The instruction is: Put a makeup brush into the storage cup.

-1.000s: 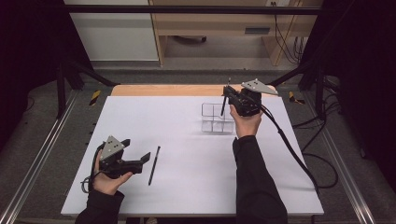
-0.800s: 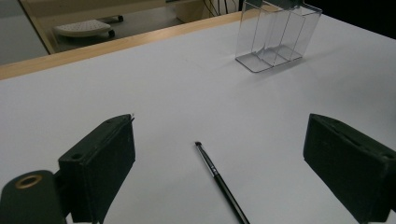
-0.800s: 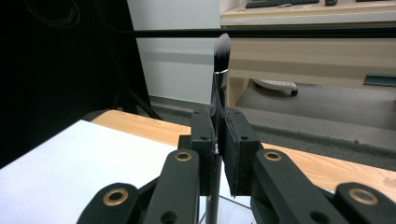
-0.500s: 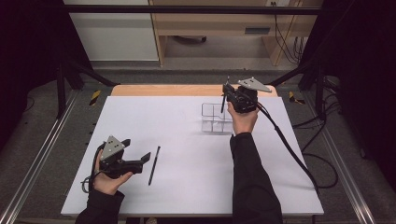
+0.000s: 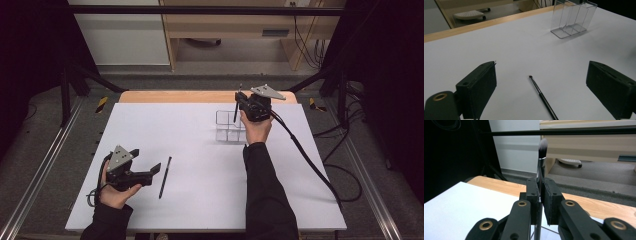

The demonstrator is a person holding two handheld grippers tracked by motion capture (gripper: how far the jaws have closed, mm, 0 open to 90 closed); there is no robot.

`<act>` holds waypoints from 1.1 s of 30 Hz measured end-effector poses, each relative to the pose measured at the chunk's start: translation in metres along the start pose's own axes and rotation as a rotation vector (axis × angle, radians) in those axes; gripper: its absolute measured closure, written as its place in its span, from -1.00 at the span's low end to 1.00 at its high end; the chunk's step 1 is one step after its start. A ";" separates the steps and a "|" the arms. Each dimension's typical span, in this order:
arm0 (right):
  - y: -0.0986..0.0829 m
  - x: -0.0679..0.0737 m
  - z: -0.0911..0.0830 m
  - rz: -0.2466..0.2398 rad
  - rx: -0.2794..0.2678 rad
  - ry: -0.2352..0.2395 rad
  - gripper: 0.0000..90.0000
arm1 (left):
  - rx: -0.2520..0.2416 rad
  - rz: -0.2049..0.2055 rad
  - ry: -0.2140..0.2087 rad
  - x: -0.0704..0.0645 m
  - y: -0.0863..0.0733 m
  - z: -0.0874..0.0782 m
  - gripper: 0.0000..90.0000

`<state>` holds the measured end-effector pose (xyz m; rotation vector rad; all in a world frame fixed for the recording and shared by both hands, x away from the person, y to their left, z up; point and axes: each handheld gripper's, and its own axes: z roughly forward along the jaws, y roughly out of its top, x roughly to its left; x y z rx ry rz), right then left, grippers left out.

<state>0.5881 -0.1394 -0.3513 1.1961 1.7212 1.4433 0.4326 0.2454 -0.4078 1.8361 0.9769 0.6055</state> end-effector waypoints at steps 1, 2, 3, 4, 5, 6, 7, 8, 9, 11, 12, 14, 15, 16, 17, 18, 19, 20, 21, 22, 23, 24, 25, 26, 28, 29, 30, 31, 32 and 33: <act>-0.001 0.000 0.001 -0.002 0.004 -0.002 0.87 | 0.001 0.002 0.000 0.000 0.000 0.000 -0.81; -0.002 0.001 0.002 -0.001 0.007 -0.002 0.87 | 0.002 0.004 -0.001 -0.001 0.000 0.000 -0.81; -0.003 0.001 0.003 -0.001 0.011 -0.002 0.87 | 0.001 0.005 -0.001 -0.001 0.000 0.000 -0.81; -0.005 0.001 0.005 0.001 0.014 -0.003 0.87 | 0.001 0.005 -0.002 -0.001 0.000 0.000 -0.81; -0.006 0.001 0.006 0.002 0.016 -0.002 0.87 | 0.001 0.004 -0.001 -0.001 0.000 0.000 -0.81; -0.007 0.001 0.007 0.004 0.018 0.001 0.87 | 0.001 0.002 -0.001 0.000 0.000 0.000 -0.81; -0.009 0.001 0.008 0.004 0.022 0.000 0.87 | 0.001 0.001 0.000 0.000 0.000 0.000 -0.81; -0.010 0.001 0.009 0.004 0.025 0.000 0.87 | 0.001 -0.001 -0.001 0.000 0.000 0.000 -0.81; -0.012 0.002 0.011 0.003 0.031 0.001 0.87 | 0.001 -0.001 0.000 0.000 0.000 0.000 -0.81; -0.015 0.002 0.013 0.002 0.039 -0.001 0.87 | 0.002 0.001 0.000 0.000 0.000 0.000 -0.81; -0.017 0.002 0.014 0.005 0.044 0.001 0.87 | 0.002 0.001 0.000 0.000 0.000 0.000 -0.81; -0.020 0.002 0.015 0.005 0.049 0.000 0.87 | 0.002 0.001 -0.001 0.000 0.000 0.001 -0.81; -0.022 0.002 0.016 0.006 0.051 0.001 0.87 | 0.002 0.001 -0.001 0.000 0.000 0.001 -0.80; -0.024 0.002 0.016 0.006 0.053 -0.001 0.87 | 0.003 -0.002 0.001 0.000 0.000 0.000 -0.80; -0.025 0.001 0.017 0.008 0.057 -0.002 0.87 | 0.003 -0.002 0.001 0.000 0.000 0.000 -0.80; -0.027 0.000 0.017 0.009 0.063 -0.004 0.87 | 0.002 -0.002 0.001 0.000 0.000 0.000 -0.80; -0.028 0.000 0.017 0.005 0.067 -0.009 0.87 | 0.002 -0.002 0.002 0.000 0.000 0.000 -0.80; -0.030 -0.001 0.017 0.008 0.069 -0.007 0.87 | 0.003 -0.002 0.001 0.000 0.000 0.000 -0.80; -0.031 -0.001 0.017 0.010 0.071 -0.007 0.87 | 0.003 -0.003 0.001 0.000 0.000 0.001 -0.80; -0.033 -0.001 0.018 0.011 0.075 -0.007 0.87 | 0.004 -0.002 0.001 0.000 0.000 0.001 -0.80; -0.034 -0.001 0.018 0.011 0.079 -0.008 0.87 | 0.005 -0.001 0.001 0.000 0.000 0.001 -0.80; -0.036 -0.001 0.019 0.012 0.083 -0.008 0.87 | 0.006 0.001 0.000 0.000 0.000 0.001 -0.80; -0.038 -0.002 0.019 0.012 0.088 -0.007 0.87 | 0.006 0.001 0.000 0.000 0.000 0.001 -0.80; -0.039 -0.002 0.020 0.014 0.092 -0.009 0.87 | 0.007 0.000 0.000 0.000 0.000 0.001 -0.80; -0.043 -0.002 0.021 0.016 0.098 -0.008 0.87 | 0.006 -0.001 0.000 0.000 0.000 0.001 -0.80; -0.044 -0.002 0.022 0.015 0.102 -0.011 0.86 | 0.005 -0.001 0.000 0.000 0.000 0.001 -0.80; -0.045 -0.002 0.023 0.012 0.107 -0.011 0.87 | 0.005 -0.001 0.002 0.000 0.000 0.001 -0.80; -0.046 -0.002 0.023 0.014 0.113 -0.010 0.87 | 0.006 -0.002 0.001 0.000 0.000 0.001 -0.80; -0.047 -0.001 0.024 0.013 0.114 -0.009 0.86 | 0.006 -0.001 0.002 0.000 0.000 0.001 -0.80; -0.047 -0.001 0.024 0.014 0.118 -0.007 0.86 | 0.006 -0.001 0.002 0.000 0.000 0.001 -0.80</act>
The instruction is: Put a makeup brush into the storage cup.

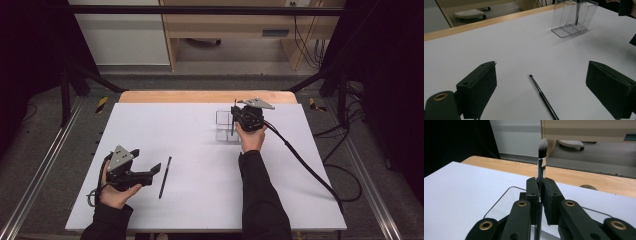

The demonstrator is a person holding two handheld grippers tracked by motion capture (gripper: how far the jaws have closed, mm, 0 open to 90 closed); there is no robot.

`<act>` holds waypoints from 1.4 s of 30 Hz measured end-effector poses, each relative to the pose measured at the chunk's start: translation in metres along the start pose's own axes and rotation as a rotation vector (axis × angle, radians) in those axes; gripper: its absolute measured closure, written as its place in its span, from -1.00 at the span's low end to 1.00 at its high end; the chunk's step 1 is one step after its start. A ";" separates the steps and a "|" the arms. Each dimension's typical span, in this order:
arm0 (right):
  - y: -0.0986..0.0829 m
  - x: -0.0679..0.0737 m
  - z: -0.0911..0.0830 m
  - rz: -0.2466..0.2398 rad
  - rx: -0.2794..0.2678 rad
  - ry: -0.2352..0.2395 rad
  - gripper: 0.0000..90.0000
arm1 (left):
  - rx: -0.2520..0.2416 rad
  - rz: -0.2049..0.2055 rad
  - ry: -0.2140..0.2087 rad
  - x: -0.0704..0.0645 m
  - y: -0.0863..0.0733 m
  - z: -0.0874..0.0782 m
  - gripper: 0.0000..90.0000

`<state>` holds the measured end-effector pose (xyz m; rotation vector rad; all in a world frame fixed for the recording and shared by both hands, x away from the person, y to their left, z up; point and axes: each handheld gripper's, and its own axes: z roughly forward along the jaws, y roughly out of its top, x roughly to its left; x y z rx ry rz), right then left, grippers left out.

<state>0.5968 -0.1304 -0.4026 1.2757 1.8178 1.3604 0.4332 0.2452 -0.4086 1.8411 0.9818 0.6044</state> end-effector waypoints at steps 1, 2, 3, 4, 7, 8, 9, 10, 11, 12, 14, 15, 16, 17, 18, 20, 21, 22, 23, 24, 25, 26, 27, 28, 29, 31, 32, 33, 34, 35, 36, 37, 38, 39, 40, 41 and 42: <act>-0.001 0.000 0.001 -0.001 0.004 0.002 0.86 | 0.000 -0.001 0.000 0.000 0.000 0.000 -0.80; -0.001 0.001 0.001 -0.004 0.010 0.001 0.86 | 0.000 0.001 0.000 0.000 0.000 0.000 -0.80; -0.002 0.001 0.001 -0.008 0.016 -0.003 0.86 | 0.001 0.002 -0.001 0.000 0.000 0.000 -0.80; -0.003 0.001 0.001 -0.011 0.026 -0.009 0.86 | 0.001 0.001 -0.001 0.000 0.000 0.000 -0.80; -0.004 0.002 0.001 -0.027 0.038 -0.010 0.86 | 0.001 0.000 0.000 0.000 0.000 0.000 -0.80; -0.004 0.002 0.001 -0.026 0.039 -0.007 0.86 | 0.003 0.002 0.000 0.000 0.000 0.000 -0.80; -0.003 0.002 0.000 -0.021 0.042 -0.002 0.85 | 0.004 0.000 -0.001 0.000 0.000 0.001 -0.80; -0.003 0.002 0.000 -0.024 0.040 -0.001 0.83 | 0.005 0.001 -0.001 -0.001 0.000 0.001 -0.80; -0.002 0.002 -0.001 -0.017 0.045 -0.001 0.81 | 0.005 0.002 -0.001 -0.001 0.000 0.001 -0.80; -0.002 0.002 -0.002 -0.014 0.047 0.002 0.81 | 0.005 0.003 -0.002 -0.001 0.000 0.001 -0.80; 0.000 0.001 -0.004 -0.018 0.052 -0.003 0.78 | 0.005 0.003 -0.001 -0.001 0.000 0.001 -0.80; 0.000 0.001 -0.006 -0.026 0.047 -0.003 0.76 | 0.006 0.004 0.000 -0.001 0.000 0.001 -0.80; 0.001 0.001 -0.008 -0.029 0.046 -0.001 0.74 | 0.005 0.001 0.001 -0.001 0.000 0.001 -0.80; 0.001 0.001 -0.010 -0.029 0.043 0.002 0.72 | 0.004 0.000 0.001 -0.001 0.000 0.001 -0.80; 0.002 0.001 -0.012 -0.030 0.037 0.005 0.69 | 0.004 0.000 0.001 -0.001 0.000 0.001 -0.80; 0.003 0.001 -0.017 -0.028 0.034 0.010 0.64 | 0.004 0.001 0.001 -0.001 0.000 0.001 -0.80; 0.003 0.001 -0.020 -0.028 0.027 0.012 0.61 | 0.003 0.000 0.001 -0.001 0.000 0.001 -0.80; 0.004 0.001 -0.023 -0.027 0.024 0.019 0.57 | 0.004 0.001 0.001 -0.001 0.000 0.001 -0.80; 0.004 0.001 -0.026 -0.024 0.019 0.028 0.51 | 0.006 0.001 0.002 -0.001 0.000 0.001 -0.80; 0.004 0.001 -0.029 -0.025 0.018 0.036 0.46 | 0.006 0.001 0.002 -0.001 0.000 0.001 -0.80; 0.004 0.001 -0.032 -0.023 0.017 0.046 0.40 | 0.007 0.001 0.003 -0.001 0.000 0.001 -0.80; 0.004 0.001 -0.036 -0.025 0.016 0.059 0.33 | 0.008 0.002 0.003 -0.001 0.000 0.001 -0.80; 0.004 0.002 -0.039 -0.027 0.015 0.062 0.28 | 0.008 0.002 0.003 -0.001 -0.001 0.001 -0.80; 0.004 0.002 -0.042 -0.031 0.014 0.065 0.19 | 0.008 0.002 0.003 -0.001 0.000 0.001 -0.80; 0.003 0.003 -0.046 -0.033 0.017 0.075 0.12 | 0.008 0.002 0.003 -0.001 0.000 0.001 -0.80; 0.002 0.004 -0.052 -0.046 0.014 0.081 0.03 | 0.008 0.003 0.003 -0.001 0.000 0.001 -0.80; 0.001 0.004 -0.055 -0.047 0.011 0.087 -0.02 | 0.009 0.003 0.003 -0.001 0.000 0.001 -0.80; 0.000 0.005 -0.057 -0.046 0.012 0.098 -0.05 | 0.010 0.002 0.004 -0.001 0.000 0.001 -0.80; -0.001 0.005 -0.060 -0.049 0.015 0.104 -0.09 | 0.010 0.001 0.003 -0.001 0.000 0.001 -0.80; -0.003 0.005 -0.062 -0.054 0.014 0.104 -0.11 | 0.010 0.002 0.003 -0.001 0.000 0.001 -0.80; -0.004 0.005 -0.064 -0.056 0.016 0.105 -0.14 | 0.010 0.002 0.002 -0.002 0.000 0.001 -0.80; -0.005 0.005 -0.067 -0.058 0.018 0.107 -0.16 | 0.009 0.003 0.003 -0.002 0.000 0.001 -0.80; -0.006 0.005 -0.068 -0.059 0.017 0.106 -0.16 | 0.008 0.003 0.003 -0.002 0.000 0.001 -0.80; -0.009 0.005 -0.071 -0.057 0.011 0.112 -0.18 | 0.008 0.003 0.002 -0.002 0.000 0.001 -0.80; -0.010 0.004 -0.074 -0.054 0.007 0.119 -0.20 | 0.008 0.003 0.002 -0.002 0.000 0.001 -0.80; -0.012 0.004 -0.077 -0.050 0.003 0.124 -0.22 | 0.007 0.002 0.002 -0.001 0.000 0.001 -0.80; -0.013 0.003 -0.080 -0.053 0.003 0.128 -0.25 | 0.006 0.001 0.003 -0.001 0.000 0.001 -0.80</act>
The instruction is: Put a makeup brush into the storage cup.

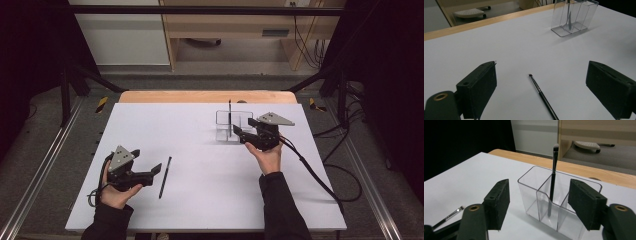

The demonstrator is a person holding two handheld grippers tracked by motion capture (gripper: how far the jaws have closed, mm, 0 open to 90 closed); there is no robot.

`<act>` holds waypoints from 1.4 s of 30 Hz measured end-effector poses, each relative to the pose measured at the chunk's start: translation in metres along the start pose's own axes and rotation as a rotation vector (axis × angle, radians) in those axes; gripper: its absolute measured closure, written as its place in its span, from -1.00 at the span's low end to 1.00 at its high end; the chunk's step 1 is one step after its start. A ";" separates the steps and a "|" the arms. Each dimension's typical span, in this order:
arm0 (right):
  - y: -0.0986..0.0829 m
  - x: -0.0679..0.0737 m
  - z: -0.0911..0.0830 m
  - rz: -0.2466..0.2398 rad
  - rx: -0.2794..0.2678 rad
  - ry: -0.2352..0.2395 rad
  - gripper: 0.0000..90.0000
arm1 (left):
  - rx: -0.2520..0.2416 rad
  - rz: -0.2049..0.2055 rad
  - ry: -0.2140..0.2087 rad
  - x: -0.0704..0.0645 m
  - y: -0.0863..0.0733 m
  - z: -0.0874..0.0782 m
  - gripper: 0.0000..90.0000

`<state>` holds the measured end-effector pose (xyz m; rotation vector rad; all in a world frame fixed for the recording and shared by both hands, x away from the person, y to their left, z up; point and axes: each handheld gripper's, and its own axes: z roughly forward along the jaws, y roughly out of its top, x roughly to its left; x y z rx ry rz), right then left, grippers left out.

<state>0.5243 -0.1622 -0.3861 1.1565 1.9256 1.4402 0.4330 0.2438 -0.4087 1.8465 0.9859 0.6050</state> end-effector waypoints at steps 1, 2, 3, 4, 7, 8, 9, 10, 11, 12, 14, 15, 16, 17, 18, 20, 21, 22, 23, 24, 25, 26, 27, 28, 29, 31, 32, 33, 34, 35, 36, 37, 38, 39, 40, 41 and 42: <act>-0.001 0.000 -0.003 -0.004 -0.002 0.003 -0.29 | -0.001 -0.001 0.001 0.000 0.000 0.000 -0.80; -0.002 0.000 -0.006 -0.009 -0.003 0.005 -0.32 | -0.001 -0.002 0.002 0.000 0.000 0.000 -0.80; -0.003 0.001 -0.010 -0.008 -0.010 0.009 -0.33 | 0.000 -0.002 0.002 0.000 0.000 0.000 -0.80; -0.003 0.001 -0.013 -0.003 -0.014 0.017 -0.36 | 0.000 -0.002 0.002 0.000 0.000 0.000 -0.80; -0.006 0.002 -0.022 -0.011 -0.016 0.025 -0.44 | 0.001 -0.002 0.003 0.001 0.000 0.000 -0.80; -0.007 0.002 -0.025 -0.019 -0.010 0.023 -0.47 | 0.001 -0.002 0.005 0.001 0.000 0.000 -0.80; -0.008 0.003 -0.028 -0.023 -0.008 0.020 -0.50 | 0.002 -0.003 0.005 0.001 -0.001 0.000 -0.80; -0.009 0.003 -0.030 -0.025 -0.008 0.025 -0.53 | 0.002 -0.002 0.006 0.001 -0.001 0.000 -0.80; -0.010 0.003 -0.032 -0.023 -0.010 0.028 -0.55 | 0.001 -0.002 0.006 0.000 -0.001 0.000 -0.80; -0.012 0.004 -0.035 -0.020 -0.012 0.031 -0.58 | 0.001 -0.001 0.006 0.000 -0.001 0.000 -0.80; -0.015 0.004 -0.039 -0.013 -0.018 0.037 -0.65 | 0.001 -0.002 0.007 0.000 -0.001 0.000 -0.80; -0.016 0.005 -0.041 -0.008 -0.021 0.037 -0.66 | 0.000 -0.003 0.007 0.001 -0.001 0.000 -0.81; -0.018 0.005 -0.043 -0.013 -0.019 0.038 -0.69 | -0.001 -0.003 0.008 0.001 -0.001 -0.001 -0.81; -0.019 0.006 -0.045 -0.019 -0.018 0.032 -0.71 | -0.001 -0.003 0.008 0.001 -0.001 -0.001 -0.81; -0.020 0.006 -0.047 -0.021 -0.018 0.033 -0.72 | -0.002 -0.006 0.008 0.001 -0.001 -0.001 -0.80; -0.022 0.006 -0.051 -0.022 -0.019 0.038 -0.75 | -0.004 -0.008 0.007 0.002 -0.001 -0.001 -0.81; -0.023 0.006 -0.053 -0.018 -0.020 0.036 -0.76 | -0.003 -0.009 0.007 0.002 -0.001 -0.001 -0.81; -0.025 0.005 -0.055 -0.012 -0.023 0.037 -0.76 | -0.003 -0.010 0.008 0.002 -0.001 -0.001 -0.81; -0.027 0.005 -0.057 -0.010 -0.024 0.041 -0.77 | -0.003 -0.011 0.008 0.002 -0.001 -0.001 -0.81; -0.028 0.005 -0.059 -0.008 -0.026 0.039 -0.78 | -0.004 -0.010 0.007 0.002 -0.001 -0.001 -0.81; -0.030 0.005 -0.061 -0.009 -0.027 0.041 -0.78 | -0.003 -0.010 0.008 0.002 -0.001 -0.001 -0.81; -0.032 0.004 -0.063 -0.008 -0.023 0.049 -0.78 | -0.004 -0.010 0.008 0.002 -0.001 -0.001 -0.81; -0.033 0.004 -0.064 -0.011 -0.021 0.051 -0.78 | -0.004 -0.009 0.009 0.002 -0.001 -0.002 -0.81; -0.035 0.004 -0.066 -0.013 -0.021 0.051 -0.79 | -0.005 -0.008 0.009 0.002 -0.001 -0.002 -0.81; -0.036 0.003 -0.068 -0.012 -0.024 0.053 -0.79 | -0.006 -0.009 0.009 0.002 -0.001 -0.002 -0.81; -0.038 0.003 -0.072 -0.013 -0.023 0.050 -0.81 | -0.006 -0.010 0.010 0.002 -0.001 -0.002 -0.81; -0.039 0.003 -0.074 -0.022 -0.021 0.043 -0.81 | -0.006 -0.011 0.010 0.002 -0.001 -0.002 -0.81; -0.041 0.003 -0.076 -0.020 -0.021 0.042 -0.81 | -0.006 -0.012 0.010 0.003 -0.001 -0.002 -0.81; -0.042 0.003 -0.077 -0.016 -0.022 0.046 -0.81 | -0.006 -0.012 0.010 0.003 -0.001 -0.002 -0.81; -0.043 0.003 -0.078 -0.015 -0.020 0.046 -0.81 | -0.006 -0.012 0.010 0.003 -0.001 -0.002 -0.81; -0.045 0.003 -0.079 -0.018 -0.018 0.043 -0.82 | -0.007 -0.012 0.010 0.003 -0.001 -0.002 -0.81; -0.046 0.003 -0.080 -0.018 -0.018 0.040 -0.82 | -0.006 -0.010 0.011 0.002 -0.001 -0.002 -0.81; -0.047 0.003 -0.080 -0.015 -0.017 0.039 -0.82 | -0.006 -0.010 0.011 0.002 -0.001 -0.002 -0.81; -0.048 0.003 -0.081 -0.014 -0.016 0.039 -0.82 | -0.007 -0.010 0.011 0.002 -0.001 -0.003 -0.81; -0.049 0.002 -0.081 -0.014 -0.012 0.037 -0.82 | -0.008 -0.011 0.011 0.002 -0.001 -0.003 -0.81; -0.050 0.002 -0.082 -0.014 -0.009 0.035 -0.83 | -0.008 -0.011 0.011 0.002 -0.001 -0.003 -0.81; -0.052 0.002 -0.083 -0.017 -0.005 0.030 -0.83 | -0.009 -0.012 0.011 0.003 -0.001 -0.003 -0.81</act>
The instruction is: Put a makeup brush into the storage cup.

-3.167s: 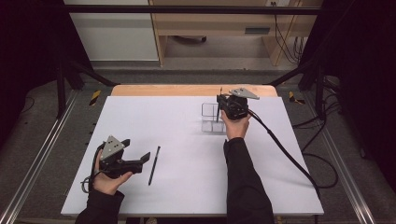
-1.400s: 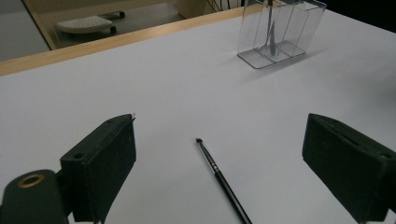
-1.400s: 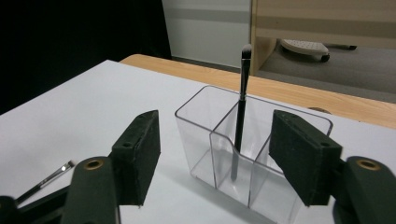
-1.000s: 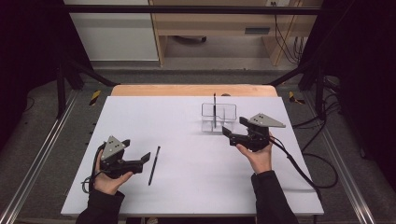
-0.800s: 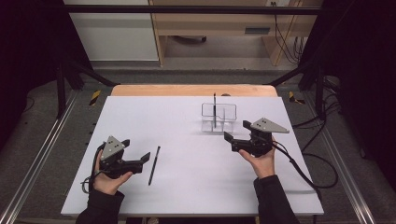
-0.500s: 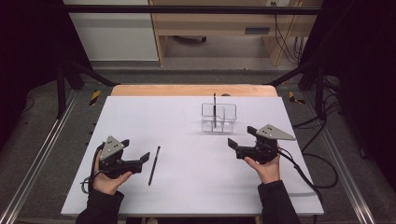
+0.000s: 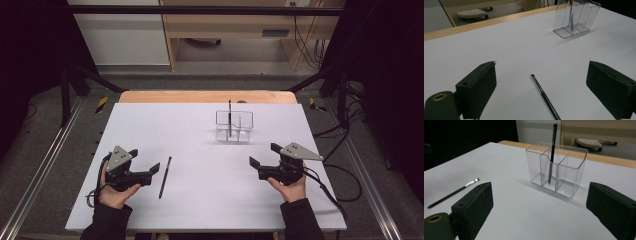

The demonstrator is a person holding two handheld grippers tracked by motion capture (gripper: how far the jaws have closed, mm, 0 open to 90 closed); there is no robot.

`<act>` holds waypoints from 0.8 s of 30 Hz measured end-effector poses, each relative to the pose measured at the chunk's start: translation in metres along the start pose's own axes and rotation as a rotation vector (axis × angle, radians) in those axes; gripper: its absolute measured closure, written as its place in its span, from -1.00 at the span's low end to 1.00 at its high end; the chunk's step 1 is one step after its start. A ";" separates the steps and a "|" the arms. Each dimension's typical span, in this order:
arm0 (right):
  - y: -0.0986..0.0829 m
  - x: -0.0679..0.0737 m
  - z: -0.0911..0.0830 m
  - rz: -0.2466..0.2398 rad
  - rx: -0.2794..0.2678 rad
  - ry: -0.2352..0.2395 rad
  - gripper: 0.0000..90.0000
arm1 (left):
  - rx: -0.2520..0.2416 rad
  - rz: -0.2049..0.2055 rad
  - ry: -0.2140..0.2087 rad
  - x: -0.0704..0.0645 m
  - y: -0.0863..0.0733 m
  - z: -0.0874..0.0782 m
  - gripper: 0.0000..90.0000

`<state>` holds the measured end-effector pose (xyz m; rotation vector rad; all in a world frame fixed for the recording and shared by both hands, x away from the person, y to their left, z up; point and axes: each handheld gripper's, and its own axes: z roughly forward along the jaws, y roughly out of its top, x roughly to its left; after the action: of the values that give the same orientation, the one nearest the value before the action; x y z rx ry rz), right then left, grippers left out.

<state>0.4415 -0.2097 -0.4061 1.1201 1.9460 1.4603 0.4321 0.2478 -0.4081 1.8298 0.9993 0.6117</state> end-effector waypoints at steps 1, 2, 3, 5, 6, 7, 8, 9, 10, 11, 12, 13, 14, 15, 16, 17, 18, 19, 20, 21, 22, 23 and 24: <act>-0.001 0.000 -0.001 -0.003 0.004 -0.004 -0.83 | 0.000 -0.002 0.000 0.000 0.000 0.000 -0.81; -0.002 0.000 -0.001 -0.005 0.006 -0.006 -0.83 | 0.000 -0.002 0.001 0.000 0.000 0.000 -0.81; -0.002 0.000 -0.001 0.000 0.003 -0.003 -0.83 | 0.001 -0.001 0.002 0.000 0.000 0.000 -0.81; -0.004 0.000 -0.002 -0.001 0.007 -0.004 -0.83 | 0.003 0.001 0.002 0.000 0.000 0.000 -0.81; -0.004 0.000 -0.002 0.000 0.009 -0.005 -0.84 | 0.001 0.002 0.002 0.000 0.000 0.000 -0.81; -0.005 0.000 -0.003 -0.001 0.009 -0.007 -0.84 | 0.000 0.004 0.002 -0.001 0.000 0.000 -0.81; -0.005 0.000 -0.003 0.001 0.007 -0.009 -0.84 | -0.001 0.003 0.001 -0.001 0.001 0.000 -0.81; -0.005 0.000 -0.005 0.000 0.007 -0.009 -0.84 | -0.001 0.003 0.000 -0.001 0.001 0.000 -0.81; -0.005 0.000 -0.006 0.004 0.004 -0.011 -0.84 | -0.001 0.003 0.000 -0.001 0.001 0.000 -0.81; -0.005 0.000 -0.007 0.008 -0.002 -0.012 -0.84 | 0.005 0.001 -0.001 0.000 0.001 0.000 -0.81; -0.005 -0.001 -0.008 0.008 -0.005 -0.012 -0.84 | 0.009 0.001 0.000 0.000 0.001 0.001 -0.80; -0.005 -0.001 -0.009 0.008 -0.004 -0.014 -0.84 | 0.016 0.003 0.000 0.000 0.001 0.001 -0.80; -0.005 -0.001 -0.009 0.007 -0.003 -0.016 -0.84 | 0.024 0.006 -0.001 0.000 0.001 0.002 -0.80; -0.005 -0.001 -0.009 0.007 -0.001 -0.019 -0.84 | 0.034 0.011 -0.001 0.000 0.001 0.003 -0.80; -0.006 -0.002 -0.009 0.008 -0.001 -0.022 -0.84 | 0.047 0.017 0.002 -0.001 0.001 0.005 -0.79; -0.006 -0.002 -0.010 0.006 0.001 -0.022 -0.84 | 0.065 0.020 0.006 -0.001 0.001 0.006 -0.79; -0.006 -0.002 -0.010 0.006 0.001 -0.021 -0.84 | 0.081 0.021 0.007 -0.001 0.000 0.008 -0.78; -0.007 -0.002 -0.010 0.006 0.002 -0.022 -0.84 | 0.097 0.025 0.008 -0.001 -0.001 0.010 -0.78; -0.007 -0.002 -0.010 0.006 0.002 -0.023 -0.84 | 0.114 0.026 0.010 -0.001 -0.002 0.013 -0.77; -0.007 -0.002 -0.010 0.006 0.003 -0.022 -0.84 | 0.132 0.030 0.012 -0.001 -0.003 0.015 -0.77; -0.007 -0.002 -0.010 0.006 0.004 -0.023 -0.84 | 0.148 0.032 0.014 -0.002 -0.004 0.018 -0.76; -0.007 -0.002 -0.010 0.007 0.005 -0.023 -0.84 | 0.165 0.033 0.015 -0.002 -0.005 0.020 -0.75; -0.007 -0.002 -0.010 0.009 0.005 -0.020 -0.84 | 0.176 0.033 0.016 -0.003 -0.007 0.022 -0.75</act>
<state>0.4323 -0.2180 -0.4097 1.1428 1.9345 1.4437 0.4449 0.2361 -0.4240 2.0016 1.0631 0.5744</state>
